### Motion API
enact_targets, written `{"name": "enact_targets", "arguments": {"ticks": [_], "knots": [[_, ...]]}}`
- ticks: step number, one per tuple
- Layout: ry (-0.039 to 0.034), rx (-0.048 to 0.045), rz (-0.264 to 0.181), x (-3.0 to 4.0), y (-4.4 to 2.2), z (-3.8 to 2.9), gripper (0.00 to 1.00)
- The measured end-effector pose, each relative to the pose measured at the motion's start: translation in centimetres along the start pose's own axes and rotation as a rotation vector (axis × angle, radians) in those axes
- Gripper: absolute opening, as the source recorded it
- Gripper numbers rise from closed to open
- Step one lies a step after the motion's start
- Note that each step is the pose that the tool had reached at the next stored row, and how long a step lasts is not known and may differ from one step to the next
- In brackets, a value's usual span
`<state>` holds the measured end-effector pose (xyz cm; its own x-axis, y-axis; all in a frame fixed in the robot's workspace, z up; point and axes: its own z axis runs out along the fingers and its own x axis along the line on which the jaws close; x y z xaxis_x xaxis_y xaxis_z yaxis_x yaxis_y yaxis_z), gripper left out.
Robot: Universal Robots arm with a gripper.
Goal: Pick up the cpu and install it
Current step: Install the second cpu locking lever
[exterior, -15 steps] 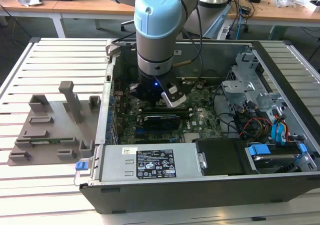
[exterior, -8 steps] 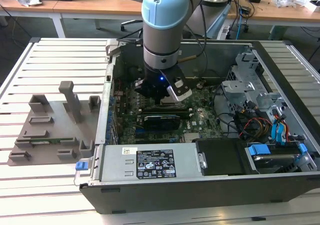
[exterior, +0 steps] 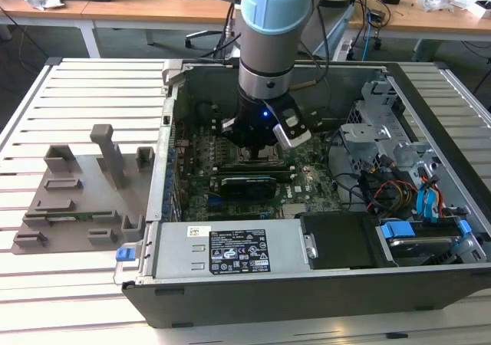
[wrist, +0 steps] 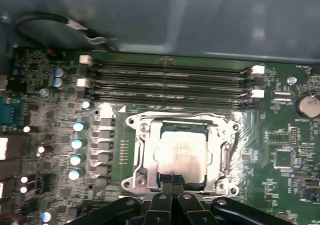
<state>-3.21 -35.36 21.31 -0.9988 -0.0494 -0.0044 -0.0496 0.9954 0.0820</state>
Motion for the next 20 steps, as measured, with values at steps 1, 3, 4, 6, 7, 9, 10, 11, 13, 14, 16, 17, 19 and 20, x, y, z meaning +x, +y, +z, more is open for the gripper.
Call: {"name": "enact_targets", "arguments": {"ticks": [1,3,4,6,7,9,10,11,13,14,16,17,19,20], "knots": [[0.0025,0.0125,0.000,-0.24,0.36,0.04,0.11],[0.0066,0.0383,0.000,-0.54,1.16,0.11,0.11],[0.0085,0.0528,0.001,-0.68,1.69,0.14,0.11],[0.0112,0.0758,0.001,-0.93,2.55,0.21,0.11],[0.0122,0.0849,0.001,-1.03,2.85,0.24,0.11],[0.0147,0.1146,0.001,-1.27,3.44,0.18,0.11],[0.0151,0.1235,0.001,-1.30,3.59,-0.06,0.11],[0.0158,0.1374,0.001,-1.31,3.76,-0.65,0.11],[0.0164,0.1479,0.001,-1.31,3.89,-1.46,0.11],[0.0166,0.1535,0.001,-1.32,3.99,-2.20,0.11],[0.0170,0.1611,0.001,-1.33,4.13,-3.53,0.11],[0.0171,0.1627,0.001,-1.33,4.17,-3.94,0.11],[0.0170,0.1635,0.001,-1.34,4.24,-4.63,0.11],[0.0171,0.1637,0.001,-1.33,4.26,-4.95,0.11]]}}
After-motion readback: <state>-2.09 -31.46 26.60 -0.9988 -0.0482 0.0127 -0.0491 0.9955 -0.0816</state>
